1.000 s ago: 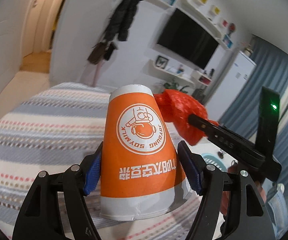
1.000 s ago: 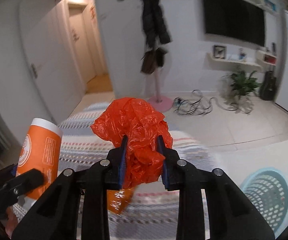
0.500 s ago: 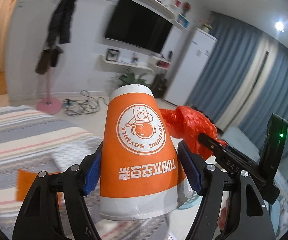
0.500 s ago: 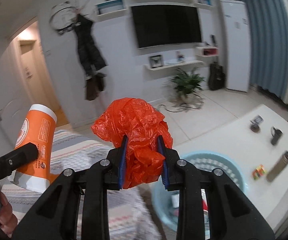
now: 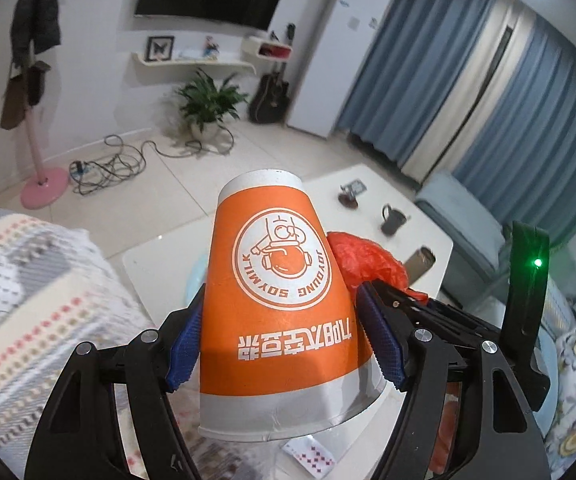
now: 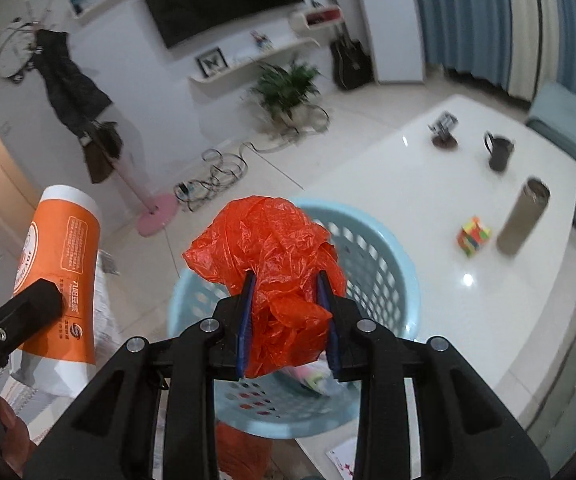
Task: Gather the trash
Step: 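Carry the orange cup and red bag over the basket and open both tools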
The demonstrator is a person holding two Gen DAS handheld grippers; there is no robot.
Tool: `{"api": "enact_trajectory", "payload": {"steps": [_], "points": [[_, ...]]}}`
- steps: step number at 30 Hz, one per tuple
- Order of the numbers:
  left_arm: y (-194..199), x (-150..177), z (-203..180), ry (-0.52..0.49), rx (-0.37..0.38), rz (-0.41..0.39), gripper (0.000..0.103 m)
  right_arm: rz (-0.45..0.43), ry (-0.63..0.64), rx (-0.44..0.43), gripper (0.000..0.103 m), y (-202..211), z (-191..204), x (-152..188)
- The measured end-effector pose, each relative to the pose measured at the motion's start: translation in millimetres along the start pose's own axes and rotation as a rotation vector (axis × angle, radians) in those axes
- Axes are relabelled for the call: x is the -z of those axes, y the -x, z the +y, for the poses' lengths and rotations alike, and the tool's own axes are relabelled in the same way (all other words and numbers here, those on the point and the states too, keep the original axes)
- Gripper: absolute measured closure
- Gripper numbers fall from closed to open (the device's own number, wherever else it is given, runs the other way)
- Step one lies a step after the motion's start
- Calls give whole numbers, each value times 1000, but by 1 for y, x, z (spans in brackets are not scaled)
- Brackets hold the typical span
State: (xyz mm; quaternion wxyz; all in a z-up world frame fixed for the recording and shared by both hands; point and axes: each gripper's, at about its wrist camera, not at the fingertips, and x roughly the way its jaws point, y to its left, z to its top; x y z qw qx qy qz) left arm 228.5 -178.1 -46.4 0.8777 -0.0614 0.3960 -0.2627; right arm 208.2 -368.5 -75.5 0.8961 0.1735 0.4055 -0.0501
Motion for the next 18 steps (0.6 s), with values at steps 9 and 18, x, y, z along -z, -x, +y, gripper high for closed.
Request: {"api": "enact_trajectory", "payload": {"steps": [9, 18], "points": [[-19, 6, 7, 44, 20, 43, 29, 46, -37, 3, 51, -14, -18, 10], [-4, 17, 17, 70, 20, 29, 28, 48, -22, -6, 51, -7, -8, 13]]}}
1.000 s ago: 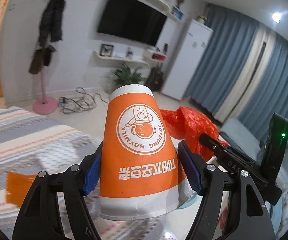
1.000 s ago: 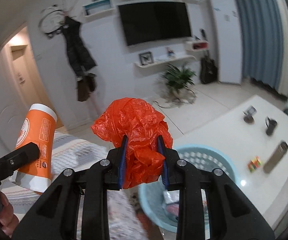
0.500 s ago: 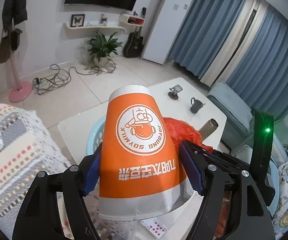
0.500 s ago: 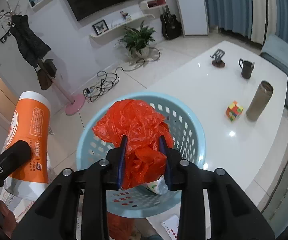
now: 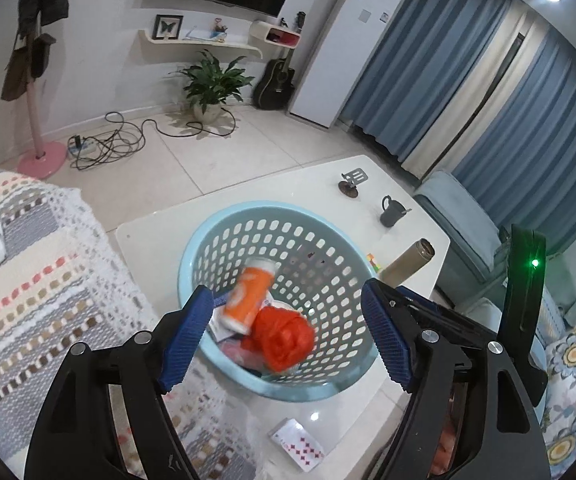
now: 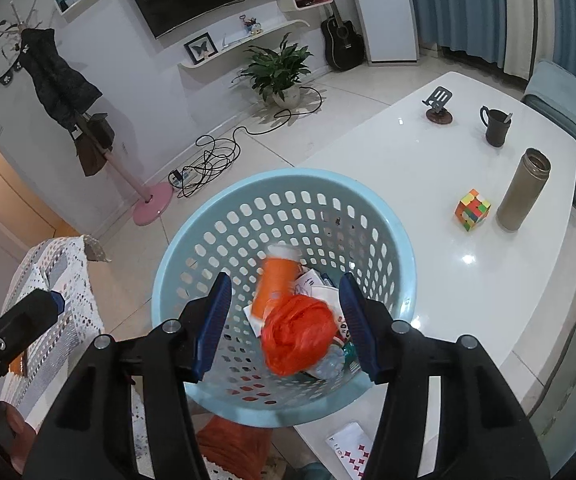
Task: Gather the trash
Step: 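Carry the orange cup and red bag over the basket and open both tools, then move both tools back toward the orange wrapper and white heart-print bag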
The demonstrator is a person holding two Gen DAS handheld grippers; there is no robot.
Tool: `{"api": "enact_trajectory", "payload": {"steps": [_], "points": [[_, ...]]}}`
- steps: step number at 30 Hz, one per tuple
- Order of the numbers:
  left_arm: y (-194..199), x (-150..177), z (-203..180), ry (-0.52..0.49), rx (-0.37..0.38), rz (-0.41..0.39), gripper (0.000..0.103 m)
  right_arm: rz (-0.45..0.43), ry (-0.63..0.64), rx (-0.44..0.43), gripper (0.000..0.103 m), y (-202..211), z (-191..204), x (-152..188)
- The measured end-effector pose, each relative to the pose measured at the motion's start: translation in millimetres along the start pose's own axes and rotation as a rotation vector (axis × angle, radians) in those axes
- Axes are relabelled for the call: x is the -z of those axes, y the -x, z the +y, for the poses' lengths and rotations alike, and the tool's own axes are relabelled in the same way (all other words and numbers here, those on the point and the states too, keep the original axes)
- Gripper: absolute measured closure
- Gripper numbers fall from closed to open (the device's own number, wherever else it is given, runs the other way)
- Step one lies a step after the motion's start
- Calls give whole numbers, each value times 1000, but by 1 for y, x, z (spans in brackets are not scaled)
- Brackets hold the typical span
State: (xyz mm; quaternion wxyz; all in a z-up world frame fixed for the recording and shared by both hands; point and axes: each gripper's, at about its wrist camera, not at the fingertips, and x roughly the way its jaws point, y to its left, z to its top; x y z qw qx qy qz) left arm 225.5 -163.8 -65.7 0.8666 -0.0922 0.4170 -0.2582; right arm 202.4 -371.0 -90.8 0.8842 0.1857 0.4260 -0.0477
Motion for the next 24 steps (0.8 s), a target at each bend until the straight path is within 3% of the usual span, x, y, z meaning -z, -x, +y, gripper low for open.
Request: {"api": "enact_trajectory", "payload": {"steps": [11, 19, 24], "points": [[78, 7, 39, 54, -60, -123, 28, -48, 124, -65, 51, 29, 72, 3], [142, 29, 97, 131, -261, -217, 26, -55, 256, -141, 50, 34, 149, 15], [164, 46, 134, 196, -355, -227, 26, -51, 363, -195, 49, 29, 206, 31]]}}
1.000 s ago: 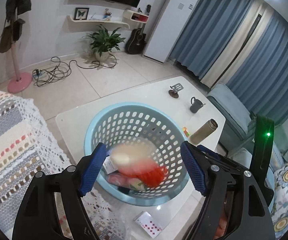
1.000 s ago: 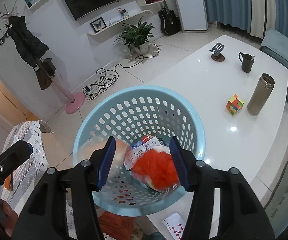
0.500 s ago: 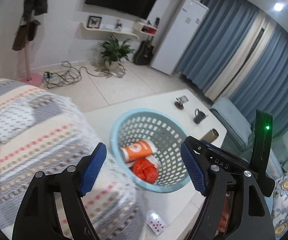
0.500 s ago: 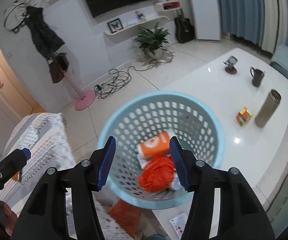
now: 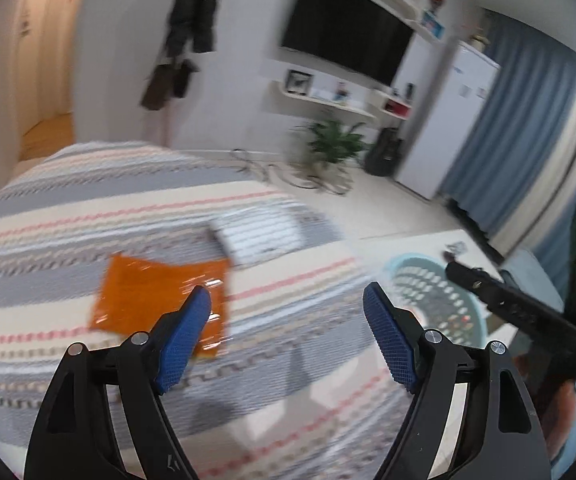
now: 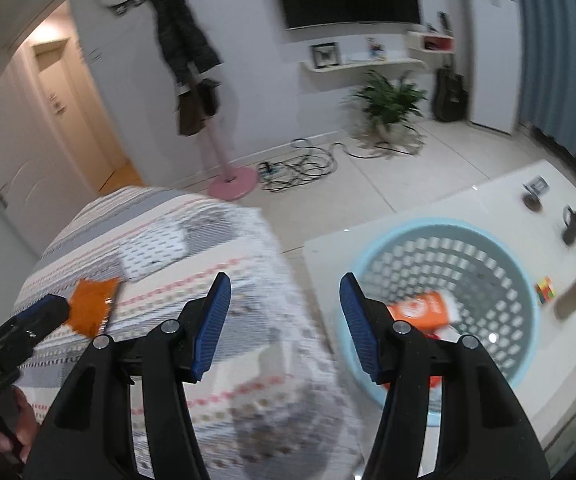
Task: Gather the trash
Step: 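Move both tools back toward the orange wrapper and white heart-print bag, then grasp the orange snack wrapper with the left tool while the right tool grasps the white heart-print bag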
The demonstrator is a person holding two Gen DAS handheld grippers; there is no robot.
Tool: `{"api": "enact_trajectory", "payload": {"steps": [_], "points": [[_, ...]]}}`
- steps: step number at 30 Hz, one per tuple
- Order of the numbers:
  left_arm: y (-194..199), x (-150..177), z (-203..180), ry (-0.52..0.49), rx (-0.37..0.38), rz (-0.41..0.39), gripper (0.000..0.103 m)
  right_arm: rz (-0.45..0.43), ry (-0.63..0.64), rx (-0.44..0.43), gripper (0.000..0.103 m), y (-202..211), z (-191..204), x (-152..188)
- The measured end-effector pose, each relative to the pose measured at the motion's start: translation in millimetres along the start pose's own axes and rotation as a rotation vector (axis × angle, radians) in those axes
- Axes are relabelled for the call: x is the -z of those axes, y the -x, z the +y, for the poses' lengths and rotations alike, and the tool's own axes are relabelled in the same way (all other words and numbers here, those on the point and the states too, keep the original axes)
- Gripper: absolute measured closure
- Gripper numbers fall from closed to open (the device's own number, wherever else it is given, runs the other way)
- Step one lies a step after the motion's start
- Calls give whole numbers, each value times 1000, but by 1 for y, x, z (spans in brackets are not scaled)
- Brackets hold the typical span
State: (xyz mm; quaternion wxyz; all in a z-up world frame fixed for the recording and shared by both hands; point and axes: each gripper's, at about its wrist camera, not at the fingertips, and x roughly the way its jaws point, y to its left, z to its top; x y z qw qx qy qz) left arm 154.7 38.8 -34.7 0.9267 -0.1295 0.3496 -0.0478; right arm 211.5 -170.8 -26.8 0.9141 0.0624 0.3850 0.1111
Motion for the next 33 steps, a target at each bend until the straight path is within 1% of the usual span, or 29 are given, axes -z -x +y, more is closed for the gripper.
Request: {"api": "enact_trajectory", "payload": {"steps": [3, 5, 9, 12, 15, 18, 20, 21, 23, 24, 25, 26, 28, 29, 31, 32, 33], "points": [[-2, 6, 19, 19, -46, 23, 26, 7, 53, -27, 49, -12, 29, 0], [-8, 8, 31, 27, -62, 56, 21, 20, 77, -47, 48, -22, 43, 1], [-25, 10, 40, 17, -75, 100, 20, 57, 106, -68, 47, -43, 66, 0], [-38, 15, 43, -5, -101, 148, 20, 75, 124, -71, 47, -51, 75, 0], [-45, 15, 38, -48, -162, 152, 20, 83, 145, -68, 47, -57, 81, -1], [-47, 15, 39, -68, -190, 150, 22, 92, 158, -71, 47, -62, 85, -3], [-49, 14, 37, -101, -225, 146, 24, 98, 170, -75, 47, -66, 90, -6], [-51, 15, 35, -118, -246, 143, 30, 100, 177, -74, 47, -69, 92, -8], [-50, 13, 36, -137, -267, 138, 39, 108, 187, -82, 45, -74, 97, -13], [-48, 12, 37, -138, -270, 135, 46, 113, 188, -91, 42, -77, 99, -15], [-46, 10, 41, -124, -259, 128, 52, 117, 191, -97, 37, -80, 101, -18], [-42, 10, 47, -105, -247, 121, 55, 120, 192, -104, 35, -83, 104, -20], [-36, 9, 59, -75, -222, 108, 67, 136, 201, -130, 31, -92, 112, -23], [-34, 9, 64, -59, -205, 102, 68, 144, 207, -138, 30, -96, 115, -24], [-27, 10, 76, -4, -160, 87, 75, 163, 220, -139, 21, -107, 123, -25], [-26, 10, 80, 22, -145, 81, 82, 165, 225, -136, 20, -111, 125, -26], [-23, 11, 88, 55, -116, 74, 86, 168, 228, -133, 18, -116, 128, -26]]}}
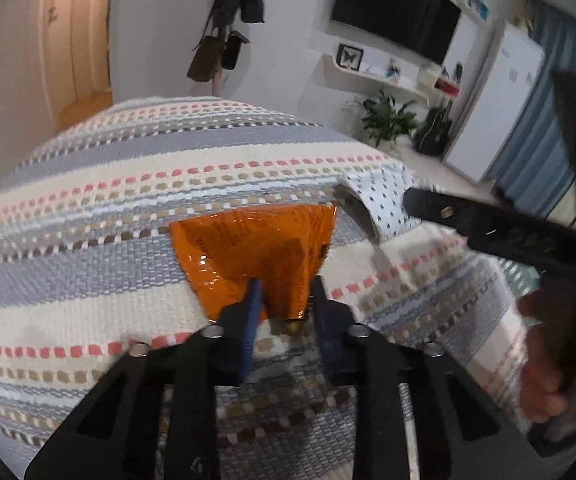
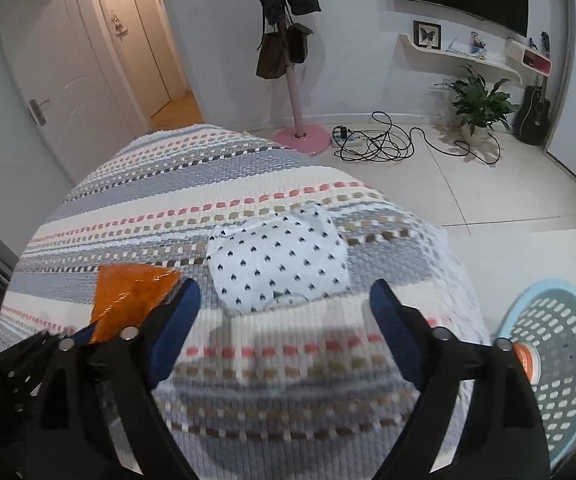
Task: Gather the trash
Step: 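Grasp the orange snack wrapper with the left tool while the right tool grasps the white heart-print bag, then carry the wrapper and heart-print bag over the basket and open both tools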
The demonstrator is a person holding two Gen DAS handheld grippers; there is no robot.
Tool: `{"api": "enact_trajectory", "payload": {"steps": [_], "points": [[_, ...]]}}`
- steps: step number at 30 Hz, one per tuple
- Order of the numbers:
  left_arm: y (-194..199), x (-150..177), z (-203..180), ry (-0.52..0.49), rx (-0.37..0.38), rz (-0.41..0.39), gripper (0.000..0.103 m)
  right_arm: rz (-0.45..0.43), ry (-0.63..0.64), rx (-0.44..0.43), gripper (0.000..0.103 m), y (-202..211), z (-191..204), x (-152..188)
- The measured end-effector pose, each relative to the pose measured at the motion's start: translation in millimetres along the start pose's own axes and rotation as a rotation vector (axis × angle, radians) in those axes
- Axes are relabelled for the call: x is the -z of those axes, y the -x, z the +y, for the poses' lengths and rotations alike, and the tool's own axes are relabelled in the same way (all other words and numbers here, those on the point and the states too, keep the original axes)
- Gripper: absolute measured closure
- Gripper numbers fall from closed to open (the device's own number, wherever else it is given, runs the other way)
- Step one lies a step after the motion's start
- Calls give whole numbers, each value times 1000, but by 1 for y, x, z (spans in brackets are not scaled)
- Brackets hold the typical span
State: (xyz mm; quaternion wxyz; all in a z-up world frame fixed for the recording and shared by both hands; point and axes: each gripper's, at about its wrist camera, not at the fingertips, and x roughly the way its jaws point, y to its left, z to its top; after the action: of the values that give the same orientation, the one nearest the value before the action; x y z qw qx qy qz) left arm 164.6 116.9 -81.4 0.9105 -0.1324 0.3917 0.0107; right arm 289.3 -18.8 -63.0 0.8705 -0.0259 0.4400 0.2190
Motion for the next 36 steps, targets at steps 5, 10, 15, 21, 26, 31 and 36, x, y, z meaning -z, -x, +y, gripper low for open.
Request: {"api": "enact_trajectory", "payload": {"steps": [5, 10, 15, 21, 26, 31, 36], "points": [[7, 5, 21, 90, 81, -22, 91, 31, -24, 8, 12, -25, -2, -11], [8, 7, 14, 77, 84, -31, 92, 61, -17, -6, 12, -44, 1, -16], [9, 6, 10, 79, 83, -36, 92, 53, 92, 94, 28, -48, 22, -14], [15, 7, 15, 81, 90, -60, 93, 28, 113, 52, 67, -38, 29, -6], [24, 6, 8, 56, 102, -87, 93, 0, 92, 22, 68, -15, 22, 1], [50, -1, -19, -8, 126, -138, 93, -48, 78, 47, 68, 21, 8, 1], [75, -8, -55, -81, 140, -184, 93, -103, 39, 85, 68, 63, -19, 1]]}}
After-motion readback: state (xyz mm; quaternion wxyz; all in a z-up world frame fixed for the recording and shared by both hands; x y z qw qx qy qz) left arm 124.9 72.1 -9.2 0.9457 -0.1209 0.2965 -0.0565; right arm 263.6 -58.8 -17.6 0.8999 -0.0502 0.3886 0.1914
